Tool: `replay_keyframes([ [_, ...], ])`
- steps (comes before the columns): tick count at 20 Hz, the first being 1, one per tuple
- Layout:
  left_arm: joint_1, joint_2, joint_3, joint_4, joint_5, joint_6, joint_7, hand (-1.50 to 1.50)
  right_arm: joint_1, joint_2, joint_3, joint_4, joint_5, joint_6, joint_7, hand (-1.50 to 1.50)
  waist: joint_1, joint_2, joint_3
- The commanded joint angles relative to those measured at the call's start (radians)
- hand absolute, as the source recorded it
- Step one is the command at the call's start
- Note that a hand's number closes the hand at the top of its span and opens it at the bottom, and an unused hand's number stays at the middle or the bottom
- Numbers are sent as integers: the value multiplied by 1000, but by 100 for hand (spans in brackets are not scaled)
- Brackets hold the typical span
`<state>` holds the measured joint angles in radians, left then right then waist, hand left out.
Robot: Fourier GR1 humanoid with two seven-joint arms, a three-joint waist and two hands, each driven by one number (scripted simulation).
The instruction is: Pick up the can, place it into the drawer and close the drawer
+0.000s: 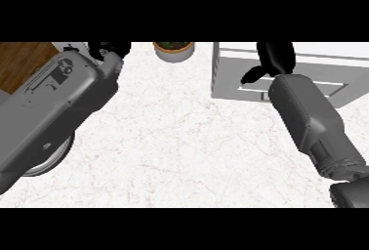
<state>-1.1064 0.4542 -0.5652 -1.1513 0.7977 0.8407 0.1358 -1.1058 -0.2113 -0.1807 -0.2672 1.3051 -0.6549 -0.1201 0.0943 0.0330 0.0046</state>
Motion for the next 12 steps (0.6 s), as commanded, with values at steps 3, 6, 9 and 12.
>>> replay_keyframes([
  [3,17,-5,6,-26,-11,-4,4,-150,-94,-40,-19,43,7,-18,35,-150,11,5,-3],
  [6,3,-15,-7,-34,-30,37,23,-150,-134,-57,-37,62,-14,37,13,-150,6,1,-2],
  [9,28,8,-7,-75,-23,13,35,-150,-162,-37,-98,80,-95,135,-93,-150,29,3,-1],
  [12,45,7,8,-85,-24,11,11,-150,-144,2,-219,69,-232,168,-181,-150,30,9,2],
])
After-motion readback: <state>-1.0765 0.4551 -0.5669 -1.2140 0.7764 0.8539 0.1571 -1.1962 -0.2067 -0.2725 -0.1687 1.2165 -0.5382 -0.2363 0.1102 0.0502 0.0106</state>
